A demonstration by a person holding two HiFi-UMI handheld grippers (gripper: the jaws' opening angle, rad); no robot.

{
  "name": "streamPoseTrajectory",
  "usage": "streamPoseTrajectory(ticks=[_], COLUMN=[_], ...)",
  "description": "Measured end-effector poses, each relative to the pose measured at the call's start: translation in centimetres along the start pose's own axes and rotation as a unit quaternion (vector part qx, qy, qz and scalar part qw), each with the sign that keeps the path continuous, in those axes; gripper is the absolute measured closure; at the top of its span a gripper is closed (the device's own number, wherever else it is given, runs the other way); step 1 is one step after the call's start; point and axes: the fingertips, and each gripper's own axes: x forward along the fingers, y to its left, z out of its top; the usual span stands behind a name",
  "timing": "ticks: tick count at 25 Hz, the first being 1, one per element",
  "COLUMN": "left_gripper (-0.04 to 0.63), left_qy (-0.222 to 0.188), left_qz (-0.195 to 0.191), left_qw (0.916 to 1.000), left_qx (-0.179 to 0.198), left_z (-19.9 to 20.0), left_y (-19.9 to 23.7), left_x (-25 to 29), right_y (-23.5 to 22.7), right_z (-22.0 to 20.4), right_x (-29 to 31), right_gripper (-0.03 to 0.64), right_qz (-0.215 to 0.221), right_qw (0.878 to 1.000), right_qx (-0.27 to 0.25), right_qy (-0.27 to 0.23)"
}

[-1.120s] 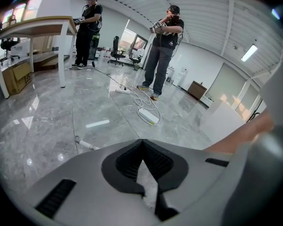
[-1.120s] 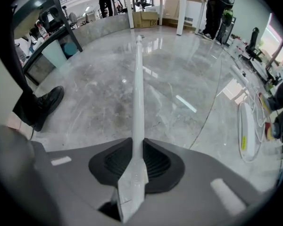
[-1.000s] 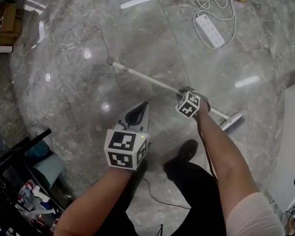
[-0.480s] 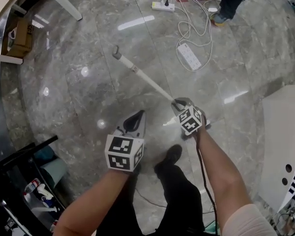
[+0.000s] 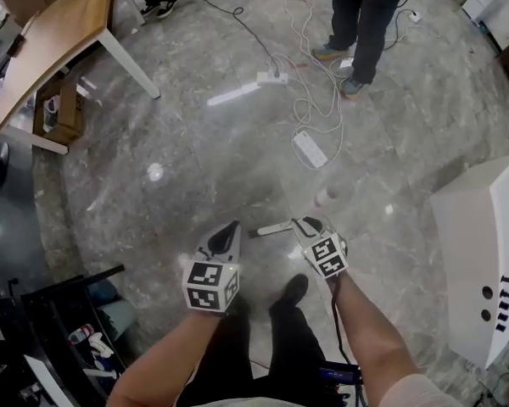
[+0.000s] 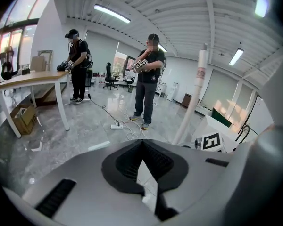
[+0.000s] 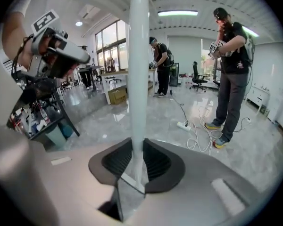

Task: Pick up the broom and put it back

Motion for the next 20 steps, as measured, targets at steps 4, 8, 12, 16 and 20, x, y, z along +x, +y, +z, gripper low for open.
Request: streamPoseTrajectory(ticks=[4, 8, 12, 16, 20], left_gripper=[0.591, 0.591, 0.591, 0.591, 0.592], left_qy=[-0.026, -0.058, -0.105, -0.148, -0.163], left_qz=[-0.003, -0.018, -0.028, -0.032, -0.034], left_qw=[0.9997, 0.9980, 0.9930, 0.9866, 0.9835], left_qx=[0.002, 0.017, 0.044, 0.060, 0.070], left_z=[6.9, 14.2, 20.0, 23.2, 24.5], left_y=[-2.1, -5.6, -8.8, -10.2, -10.8], left_x=[-5.7, -12.8, -20.2, -24.4, -25.9], right_y=[2.3, 5.0, 7.8, 9.3, 9.6], right_z=[10.2, 20.5, 28.1, 33.0, 35.3], right_x=[-7.8, -17.2, -26.0, -31.0, -32.5], right_gripper=[0.540, 0.541, 0.541, 0.541, 0.541], right_qz=[-0.008, -0.018, -0.038, -0.060, -0.065], right_qw=[0.999, 0.995, 0.988, 0.979, 0.976], right_qx=[0.010, 0.003, -0.008, -0.026, -0.048], right_qy=[-0.051, -0.099, -0.149, -0.194, -0.203])
